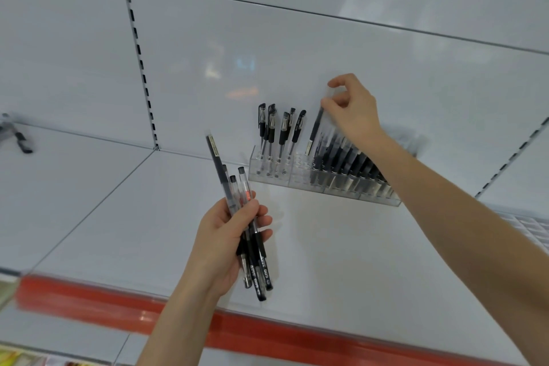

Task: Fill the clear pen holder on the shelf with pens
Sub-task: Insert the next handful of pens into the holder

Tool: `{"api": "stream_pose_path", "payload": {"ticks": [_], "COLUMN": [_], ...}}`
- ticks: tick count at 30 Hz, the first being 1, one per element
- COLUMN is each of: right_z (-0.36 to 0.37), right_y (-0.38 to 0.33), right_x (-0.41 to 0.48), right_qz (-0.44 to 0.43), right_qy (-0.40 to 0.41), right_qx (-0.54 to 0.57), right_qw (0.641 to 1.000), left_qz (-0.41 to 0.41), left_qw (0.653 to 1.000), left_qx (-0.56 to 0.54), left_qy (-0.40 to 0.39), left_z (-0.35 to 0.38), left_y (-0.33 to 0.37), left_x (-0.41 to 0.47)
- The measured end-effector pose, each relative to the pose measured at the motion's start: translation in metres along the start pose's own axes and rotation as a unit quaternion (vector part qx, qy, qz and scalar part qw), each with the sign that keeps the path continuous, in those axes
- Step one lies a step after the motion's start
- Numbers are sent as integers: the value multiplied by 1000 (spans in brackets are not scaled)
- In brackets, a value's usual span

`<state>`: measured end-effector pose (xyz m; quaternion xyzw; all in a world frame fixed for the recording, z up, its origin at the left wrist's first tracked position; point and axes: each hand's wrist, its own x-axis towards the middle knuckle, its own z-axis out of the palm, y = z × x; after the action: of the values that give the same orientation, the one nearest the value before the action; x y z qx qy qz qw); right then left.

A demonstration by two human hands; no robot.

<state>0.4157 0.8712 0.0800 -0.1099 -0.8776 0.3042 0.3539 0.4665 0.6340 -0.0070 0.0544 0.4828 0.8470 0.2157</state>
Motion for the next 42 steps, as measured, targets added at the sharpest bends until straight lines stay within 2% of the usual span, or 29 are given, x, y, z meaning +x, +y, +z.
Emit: {"api": "stream_pose_path", "payload": {"ticks": [8,15,20,24,29,34,38,42], "right_z": [1,-4,-1,3,1,1,6,4], "right_y": [4,2,8,9,6,3,4,1], "right_x": [-6,2,-1,-2,2,6,9,4], "right_qz": [-13,-14,-25,-45,-53,-53,-70,-81], "right_qy": [-7,30,11,-40,-58,-74,-128,-135], "right_qx": [-21,29,-5,-80,-129,-126,-190,-201], "right_qw": [1000,999,1000,995,988,988,971,967], "left_qz": [-2,-8,-14,-10,-2,-5,-9,-6], "left_qw": [1000,1000,1000,1000,1000,1000,1000,1000], "left_qx": [-3,3,-1,0,-7,-22,-27,-30], "left_qy": [0,-2,-2,8,5,-2,-2,-2], "left_z": [-1,-4,-3,-3,-2,2,2,2], "left_y": [1,0,-1,0,2,3,3,3], "left_x": [3,6,8,9,13,14,14,14]}}
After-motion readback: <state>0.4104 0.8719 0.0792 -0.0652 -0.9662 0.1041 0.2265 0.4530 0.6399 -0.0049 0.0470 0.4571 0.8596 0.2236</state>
